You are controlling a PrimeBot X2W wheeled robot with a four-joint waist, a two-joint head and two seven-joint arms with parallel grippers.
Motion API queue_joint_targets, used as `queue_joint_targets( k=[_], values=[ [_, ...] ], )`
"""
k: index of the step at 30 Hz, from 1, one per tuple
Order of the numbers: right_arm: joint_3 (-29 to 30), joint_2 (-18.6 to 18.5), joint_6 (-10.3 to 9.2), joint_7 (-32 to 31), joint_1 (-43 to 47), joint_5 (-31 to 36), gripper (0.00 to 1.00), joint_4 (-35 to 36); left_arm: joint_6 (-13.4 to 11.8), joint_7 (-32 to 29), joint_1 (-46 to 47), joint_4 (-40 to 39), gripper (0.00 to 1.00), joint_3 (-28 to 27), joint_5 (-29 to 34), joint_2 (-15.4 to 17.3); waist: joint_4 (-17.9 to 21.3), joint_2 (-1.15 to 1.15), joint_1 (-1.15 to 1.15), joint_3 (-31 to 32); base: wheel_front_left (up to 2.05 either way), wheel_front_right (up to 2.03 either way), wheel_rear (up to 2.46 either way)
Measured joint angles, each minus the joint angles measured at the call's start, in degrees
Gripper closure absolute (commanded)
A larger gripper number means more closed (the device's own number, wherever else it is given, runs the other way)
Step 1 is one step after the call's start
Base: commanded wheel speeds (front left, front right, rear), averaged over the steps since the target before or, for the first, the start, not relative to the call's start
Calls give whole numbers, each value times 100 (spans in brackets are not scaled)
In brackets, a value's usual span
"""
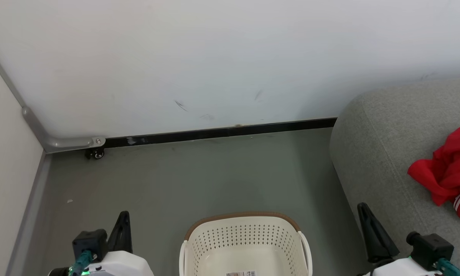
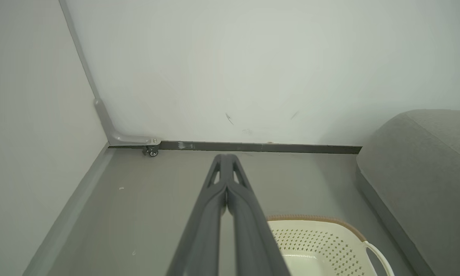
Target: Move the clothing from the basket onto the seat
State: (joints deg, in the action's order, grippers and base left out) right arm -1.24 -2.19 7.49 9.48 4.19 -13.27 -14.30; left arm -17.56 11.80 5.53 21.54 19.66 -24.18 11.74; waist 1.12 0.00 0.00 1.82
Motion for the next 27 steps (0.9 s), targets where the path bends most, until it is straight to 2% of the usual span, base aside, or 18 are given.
queue_joint_targets(
  k=[5,8,21,27],
  values=[
    [15,1,0,-78,-4,-563,100,29,112,-114,0,-43,100,-115,-516,-55,-10,0,1,-13,0,0,0],
    [49,1,0,-153,-10,-1096,100,38,252,-208,-1,-93,100,-220,-814,-112,-17,0,10,-19,0,0,0],
    [160,0,0,-367,-76,-2178,100,56,603,-482,-5,-213,100,-594,-1759,-235,-34,0,75,2,0,0,0],
    [218,-7,0,-469,-83,-2710,100,57,740,-605,-47,-260,100,-759,-2208,-309,-41,0,95,19,0,0,0]
  ],
)
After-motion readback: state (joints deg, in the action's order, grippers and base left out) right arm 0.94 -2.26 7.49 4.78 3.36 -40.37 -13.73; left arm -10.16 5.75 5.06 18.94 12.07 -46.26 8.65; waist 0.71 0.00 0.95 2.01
